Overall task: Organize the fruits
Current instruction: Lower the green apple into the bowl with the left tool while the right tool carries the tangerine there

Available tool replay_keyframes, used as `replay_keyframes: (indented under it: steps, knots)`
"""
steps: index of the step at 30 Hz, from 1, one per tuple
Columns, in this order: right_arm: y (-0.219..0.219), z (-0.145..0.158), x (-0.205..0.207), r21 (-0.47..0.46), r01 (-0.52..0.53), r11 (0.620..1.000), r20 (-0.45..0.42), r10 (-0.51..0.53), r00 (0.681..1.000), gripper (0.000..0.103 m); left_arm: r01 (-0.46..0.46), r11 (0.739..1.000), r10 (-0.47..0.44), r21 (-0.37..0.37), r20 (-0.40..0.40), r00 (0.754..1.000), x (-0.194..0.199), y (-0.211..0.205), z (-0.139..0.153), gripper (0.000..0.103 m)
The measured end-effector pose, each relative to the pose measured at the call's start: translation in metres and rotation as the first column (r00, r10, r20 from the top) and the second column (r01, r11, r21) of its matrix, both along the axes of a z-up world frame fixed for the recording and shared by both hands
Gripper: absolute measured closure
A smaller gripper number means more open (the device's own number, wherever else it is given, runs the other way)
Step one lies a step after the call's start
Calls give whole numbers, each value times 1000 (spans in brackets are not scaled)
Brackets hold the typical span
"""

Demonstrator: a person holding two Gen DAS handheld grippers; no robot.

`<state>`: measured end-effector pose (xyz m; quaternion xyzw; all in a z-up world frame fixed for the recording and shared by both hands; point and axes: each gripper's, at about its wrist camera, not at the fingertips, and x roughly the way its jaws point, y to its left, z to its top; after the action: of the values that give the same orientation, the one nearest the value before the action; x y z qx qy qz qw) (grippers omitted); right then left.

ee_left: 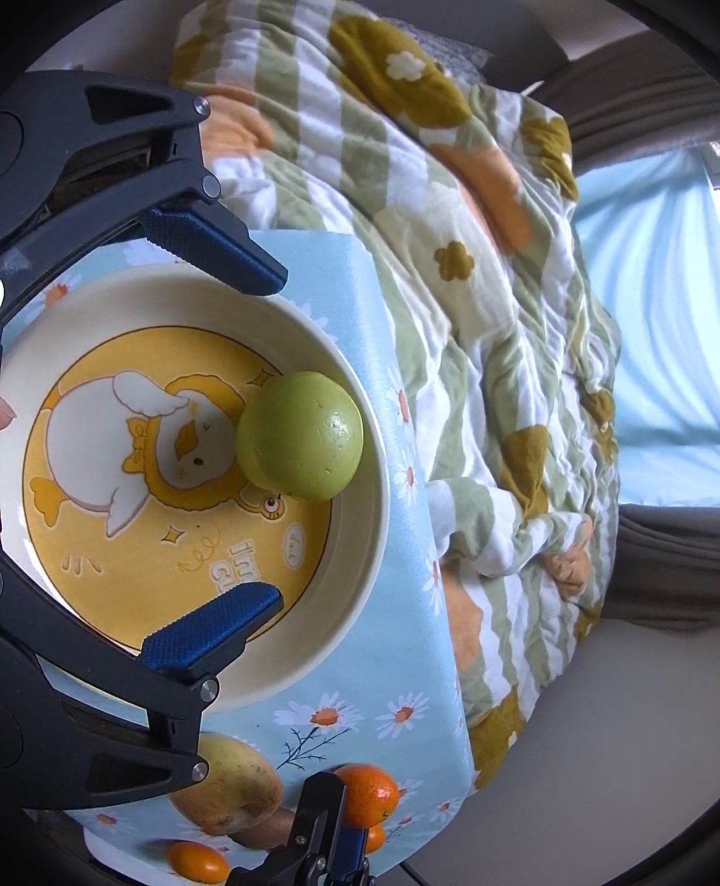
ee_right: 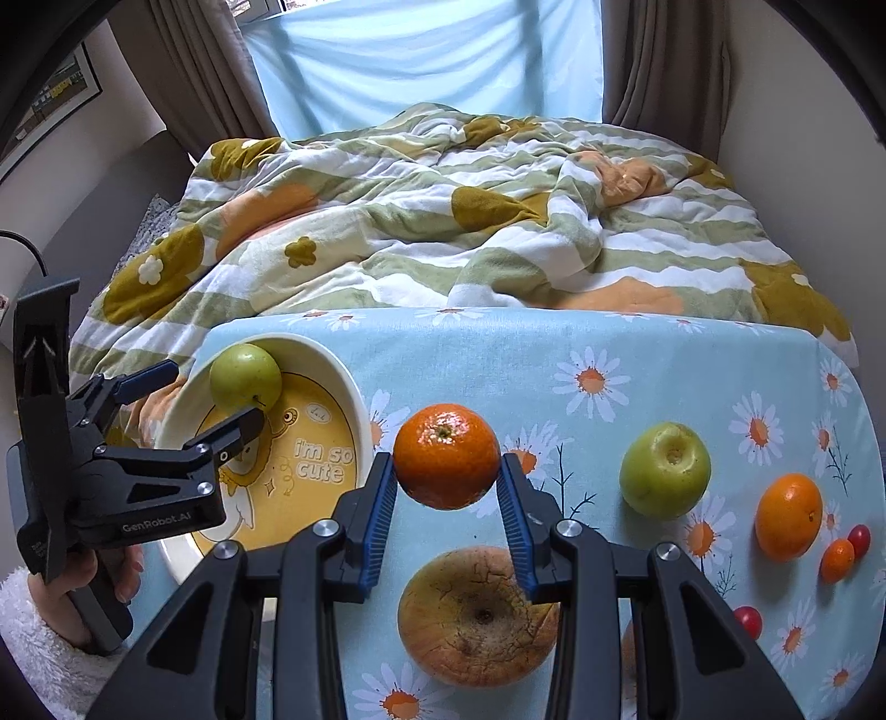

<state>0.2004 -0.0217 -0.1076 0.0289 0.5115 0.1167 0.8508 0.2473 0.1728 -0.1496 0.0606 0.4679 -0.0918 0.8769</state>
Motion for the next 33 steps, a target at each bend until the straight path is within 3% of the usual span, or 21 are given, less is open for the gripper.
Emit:
replay_keyframes:
  steps: [14, 24, 33]
  knots:
    - [37, 4, 18, 10, -210, 978, 5, 210, 978, 69, -137, 991, 137, -3, -12, 990, -52, 21, 20, 0]
    - [81, -22, 32, -14, -340, 940, -51, 339, 939, 69, -206, 978, 206, 15, -39, 978, -83, 38, 10, 0]
    - [105, -43, 37, -47, -393, 918, -54, 390, 919, 69, -233, 973, 233, 4, -58, 971, -95, 47, -3, 0]
